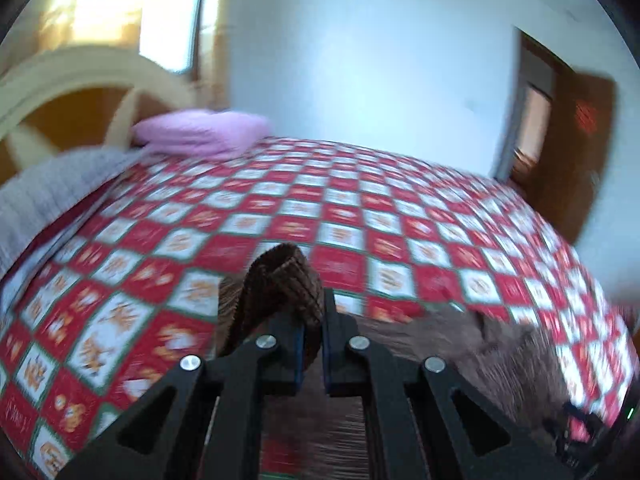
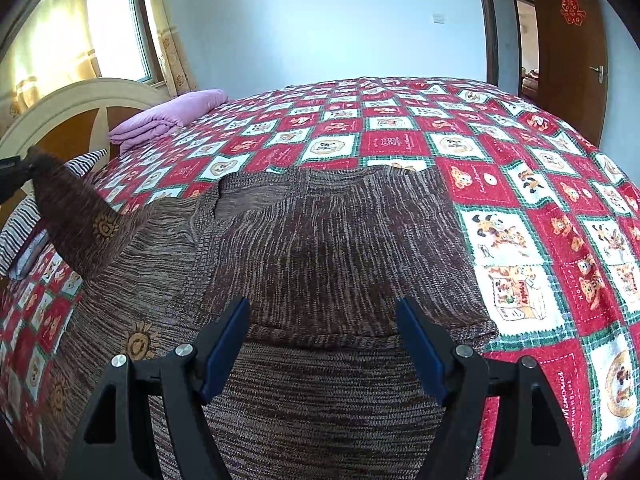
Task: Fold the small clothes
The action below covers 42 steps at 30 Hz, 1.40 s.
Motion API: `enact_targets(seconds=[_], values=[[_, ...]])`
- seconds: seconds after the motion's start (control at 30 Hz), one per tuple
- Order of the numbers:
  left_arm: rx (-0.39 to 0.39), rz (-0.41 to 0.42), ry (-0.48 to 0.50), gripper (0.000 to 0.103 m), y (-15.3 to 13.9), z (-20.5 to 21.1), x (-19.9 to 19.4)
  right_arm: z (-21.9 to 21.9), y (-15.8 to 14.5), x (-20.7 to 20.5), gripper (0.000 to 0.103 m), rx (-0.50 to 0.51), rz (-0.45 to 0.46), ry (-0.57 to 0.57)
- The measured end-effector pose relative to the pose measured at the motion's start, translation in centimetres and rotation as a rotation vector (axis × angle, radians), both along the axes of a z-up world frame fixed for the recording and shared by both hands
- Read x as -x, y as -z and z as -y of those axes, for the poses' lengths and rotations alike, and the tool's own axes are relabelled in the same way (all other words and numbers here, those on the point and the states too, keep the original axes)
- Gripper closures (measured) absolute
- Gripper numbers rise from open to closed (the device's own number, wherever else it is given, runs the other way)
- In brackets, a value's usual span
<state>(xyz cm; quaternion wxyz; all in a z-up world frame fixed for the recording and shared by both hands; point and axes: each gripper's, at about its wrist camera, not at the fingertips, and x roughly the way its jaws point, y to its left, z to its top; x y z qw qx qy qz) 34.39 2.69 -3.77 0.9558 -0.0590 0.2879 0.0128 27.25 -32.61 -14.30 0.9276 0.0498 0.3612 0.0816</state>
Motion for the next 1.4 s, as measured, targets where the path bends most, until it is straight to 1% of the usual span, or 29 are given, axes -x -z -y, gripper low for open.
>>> enact_targets(seconds=[0.03, 0.1, 0.13, 0.17, 0.2, 0.23, 0.27, 0.3, 0.37, 0.4, 0.47, 0.5, 0.57, 0.63, 0.67, 0.7, 0.77, 0.83, 0.87, 0.93, 1.0, 1.07, 1.17, 1.2, 1.23, 1.27, 1.33, 1.37, 1.4], values=[[-0.017, -0.007, 0.035, 0.096, 0.8, 2.3, -0.1, 0.0, 0.2, -0.1, 0.027, -0.003, -0.008, 0.000], [-0.017, -0.047, 0.083, 0.093, 2.9, 6.4, -0.5, 0.2, 0.6, -0.2, 0.027, -0.016, -0.024, 0.001], [-0.016, -0.090, 0.116, 0.085, 4.5, 8.8, -0.7, 0.4, 0.8, -0.3, 0.027, -0.027, -0.033, 0.005], [-0.021, -0.122, 0.141, 0.070, 5.3, 10.2, -0.8, 0.7, 0.9, -0.4, 0.027, -0.040, -0.042, 0.010], [-0.034, -0.168, 0.181, 0.062, 6.6, 12.0, -0.7, 0.9, 1.0, -0.4, 0.027, -0.051, -0.048, 0.012], [-0.046, -0.183, 0.202, 0.053, 7.1, 12.9, -0.3, 1.0, 1.1, -0.4, 0.027, -0.059, -0.052, 0.013], [-0.055, -0.178, 0.227, 0.053, 7.5, 13.5, 0.4, 1.1, 1.2, -0.5, 0.027, -0.064, -0.055, 0.013], [-0.068, -0.164, 0.262, 0.053, 7.5, 14.0, 1.2, 1.1, 1.2, -0.5, 0.027, -0.067, -0.058, 0.011], [-0.071, -0.152, 0.298, 0.042, 6.9, 13.4, 2.1, 0.9, 1.3, -0.5, 0.027, -0.060, -0.059, 0.006], [-0.064, -0.136, 0.295, 0.038, 6.4, 12.5, 2.6, 0.8, 1.3, -0.5, 0.027, -0.055, -0.058, 0.003], [-0.064, -0.093, 0.242, 0.016, 5.6, 9.3, 3.0, 0.6, 1.3, -0.4, 0.027, -0.050, -0.053, -0.004], [-0.093, -0.080, 0.197, 0.014, 5.5, 7.8, 2.9, 0.6, 1.3, -0.3, 0.027, -0.051, -0.049, -0.008], [-0.196, -0.080, 0.069, 0.014, 6.0, 4.8, 1.7, 0.5, 1.1, -0.1, 0.027, -0.054, -0.037, -0.014], [-0.274, -0.112, -0.027, 0.014, 7.1, 2.1, 0.4, 0.2, 0.6, 0.2, 0.027, -0.049, -0.026, -0.009], [-0.286, -0.142, -0.058, 0.014, 7.8, 0.4, -0.4, 0.0, 0.2, 0.3, 0.027, -0.059, -0.028, -0.014], [-0.276, -0.167, -0.066, 0.014, 8.5, -0.7, -0.8, -0.6, -0.4, 0.3, 0.027, -0.086, -0.033, -0.043], [-0.262, -0.245, -0.078, 0.014, 10.3, -2.4, -1.7, -2.2, -1.3, 0.0, 0.027, -0.111, -0.051, -0.103], [-0.267, -0.293, -0.066, 0.014, 11.9, -2.5, -1.9, -4.4, -2.1, -0.8, 0.028, -0.148, -0.087, -0.183], [-0.263, -0.307, -0.059, 0.014, 12.5, -2.2, -1.8, -5.6, -2.3, -1.4, 0.031, -0.163, -0.109, -0.215], [-0.265, -0.292, -0.045, 0.014, 13.1, -1.5, -1.1, -8.2, -2.4, -2.9, 0.044, -0.179, -0.163, -0.270], [-0.269, -0.287, -0.038, 0.014, 13.0, -1.3, -0.7, -10.3, -2.1, -4.3, 0.046, -0.175, -0.195, -0.287], [-0.223, -0.299, -0.028, 0.014, 13.2, -1.7, -0.9, -12.2, -1.0, -5.9, 0.046, -0.167, -0.249, -0.280], [-0.096, -0.322, -0.018, 0.011, 13.7, -3.4, -1.1, -14.1, 1.3, -8.2, 0.046, -0.184, -0.339, -0.254], [-0.072, -0.324, -0.020, 0.010, 13.8, -3.7, -1.1, -14.7, 1.9, -8.8, 0.054, -0.168, -0.358, -0.251], [-0.054, -0.323, -0.017, 0.009, 13.9, -3.8, -1.1, -15.3, 2.3, -9.0, 0.068, -0.129, -0.357, -0.244], [-0.049, -0.319, -0.014, 0.009, 13.8, -3.8, -1.0, -15.6, 2.3, -8.9, 0.087, -0.093, -0.340, -0.244], [-0.056, -0.314, -0.012, 0.009, 13.9, -3.5, -1.1, -16.3, 1.3, -8.7, 0.093, -0.054, -0.292, -0.260], [-0.053, -0.312, -0.006, 0.009, 13.9, -3.5, -1.0, -16.4, 0.6, -8.5, 0.094, -0.033, -0.267, -0.268], [-0.042, -0.310, 0.003, 0.008, 13.9, -3.6, -0.9, -16.5, -0.8, -7.9, 0.094, 0.009, -0.220, -0.283]])
